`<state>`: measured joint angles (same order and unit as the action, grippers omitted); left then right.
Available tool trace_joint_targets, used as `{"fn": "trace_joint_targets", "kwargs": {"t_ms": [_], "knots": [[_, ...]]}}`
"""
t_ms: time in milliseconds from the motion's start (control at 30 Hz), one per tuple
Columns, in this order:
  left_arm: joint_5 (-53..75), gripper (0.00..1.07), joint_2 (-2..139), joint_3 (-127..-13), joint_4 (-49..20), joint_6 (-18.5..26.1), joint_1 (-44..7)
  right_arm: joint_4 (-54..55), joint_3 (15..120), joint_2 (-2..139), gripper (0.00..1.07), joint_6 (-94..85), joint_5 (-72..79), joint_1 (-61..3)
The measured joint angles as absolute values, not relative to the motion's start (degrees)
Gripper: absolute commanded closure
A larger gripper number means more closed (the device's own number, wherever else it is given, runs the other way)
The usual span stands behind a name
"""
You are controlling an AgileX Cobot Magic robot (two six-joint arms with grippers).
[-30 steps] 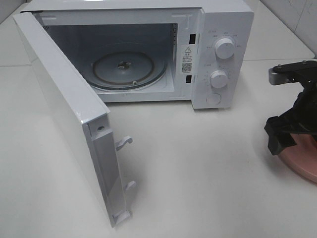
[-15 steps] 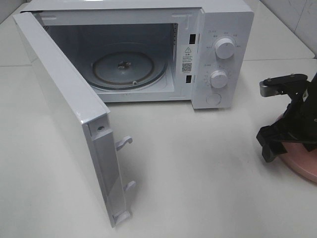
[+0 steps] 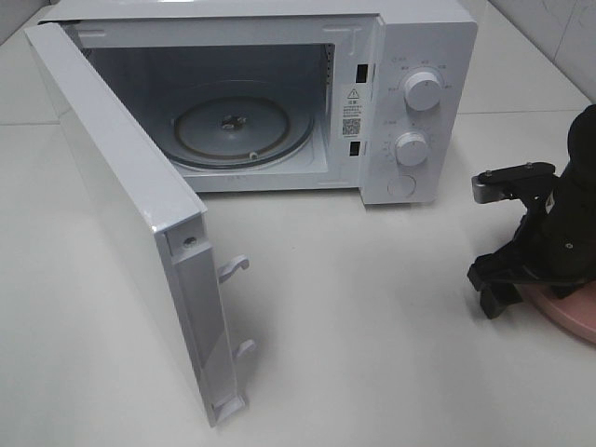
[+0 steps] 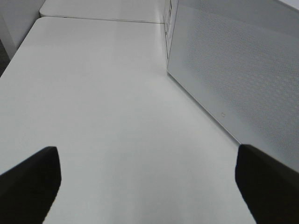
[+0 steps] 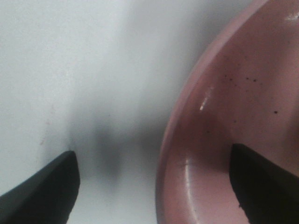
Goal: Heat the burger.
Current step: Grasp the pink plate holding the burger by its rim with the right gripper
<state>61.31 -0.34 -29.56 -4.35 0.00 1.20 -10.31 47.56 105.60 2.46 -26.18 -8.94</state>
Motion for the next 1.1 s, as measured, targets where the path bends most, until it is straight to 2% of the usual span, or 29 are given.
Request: {"fn": "trace_joint_targets", "kwargs": {"t_ms": [200, 267, 367, 433, 467, 500, 533, 567, 600, 700, 767, 1100], "knots": [[61.31, 0.14, -0.34, -29.56, -4.35, 0.00, 1.20, -11.00, 47.96, 106.11, 0.31, 3.15, -26.07, -8.94], [61.31, 0.14, -0.34, -29.56, -4.35, 0.00, 1.20, -11.40, 48.01, 106.17, 0.42, 3.50, -26.01, -8.94], [61.31, 0.14, -0.34, -29.56, -4.35, 0.00, 1.20, -11.97, 48.13, 106.28, 0.45, 4.24, -26.01, -8.94], [61.31, 0.14, -0.34, -29.56, -4.35, 0.00, 1.20, -13.06, 48.13, 106.40, 0.62, 5.44, -25.90, -8.94], [61.31, 0.14, -0.34, -29.56, -4.35, 0.00, 1.20, -13.06, 48.13, 106.40, 0.62, 5.44, -25.90, -8.94], [61.31, 0.14, -0.34, -29.56, -4.35, 0.00, 1.20, -13.46, 48.13, 106.40, 0.67, 5.67, -25.90, -8.94], [61.31, 0.14, -0.34, -29.56, -4.35, 0.00, 1.20, -13.98, 48.13, 106.40, 0.78, 5.96, -25.90, -8.77], [61.31, 0.14, -0.34, -29.56, -4.35, 0.00, 1.20, -13.98, 48.13, 106.40, 0.78, 5.96, -25.90, -8.77], [61.31, 0.14, -0.34, -29.56, -4.35, 0.00, 1.20, -14.15, 48.24, 106.40, 0.88, 6.02, -25.90, -8.71], [61.31, 0.14, -0.34, -29.56, -4.35, 0.00, 1.20, -14.27, 48.30, 106.40, 0.93, 6.02, -25.95, -8.71], [61.31, 0.14, -0.34, -29.56, -4.35, 0.00, 1.20, -14.15, 48.30, 106.17, 1.07, 6.02, -26.07, -8.71], [61.31, 0.14, -0.34, -29.56, -4.35, 0.00, 1.20, -15.07, 48.47, 105.94, 1.07, 6.02, -26.93, -8.71]]}}
